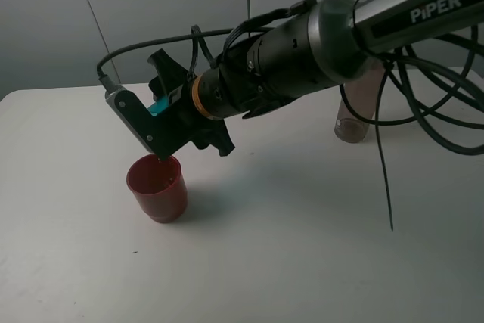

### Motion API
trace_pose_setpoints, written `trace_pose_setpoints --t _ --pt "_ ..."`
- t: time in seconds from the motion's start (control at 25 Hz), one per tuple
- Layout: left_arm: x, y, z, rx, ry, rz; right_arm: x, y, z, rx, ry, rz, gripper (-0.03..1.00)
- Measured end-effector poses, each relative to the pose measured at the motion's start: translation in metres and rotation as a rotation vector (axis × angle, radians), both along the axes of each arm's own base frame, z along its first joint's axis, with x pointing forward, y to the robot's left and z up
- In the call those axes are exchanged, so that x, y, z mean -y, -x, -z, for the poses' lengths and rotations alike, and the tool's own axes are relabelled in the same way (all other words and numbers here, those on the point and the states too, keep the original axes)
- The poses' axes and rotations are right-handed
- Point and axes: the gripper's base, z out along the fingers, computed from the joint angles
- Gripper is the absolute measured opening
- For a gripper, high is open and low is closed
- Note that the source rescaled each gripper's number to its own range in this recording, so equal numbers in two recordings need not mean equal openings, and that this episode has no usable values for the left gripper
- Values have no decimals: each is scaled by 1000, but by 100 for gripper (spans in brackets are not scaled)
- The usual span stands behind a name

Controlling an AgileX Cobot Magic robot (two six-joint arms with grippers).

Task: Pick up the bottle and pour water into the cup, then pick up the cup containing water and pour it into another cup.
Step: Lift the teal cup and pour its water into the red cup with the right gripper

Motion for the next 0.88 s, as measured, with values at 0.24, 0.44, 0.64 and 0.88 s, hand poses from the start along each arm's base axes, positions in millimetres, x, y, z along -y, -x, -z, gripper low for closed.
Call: trace_pose_setpoints --t 0.24,0.44,0.64,0.88 --pt "0 0 0 0 0 0 -2 3 0 11 12 -3 8" --pt "0 0 0 0 0 0 -4 5 -1 56 41 -18 8" --pt "0 0 0 0 0 0 -5 5 -2 74 42 -28 8" --pt "0 0 0 0 0 0 -6 4 -3 85 30 -19 8"
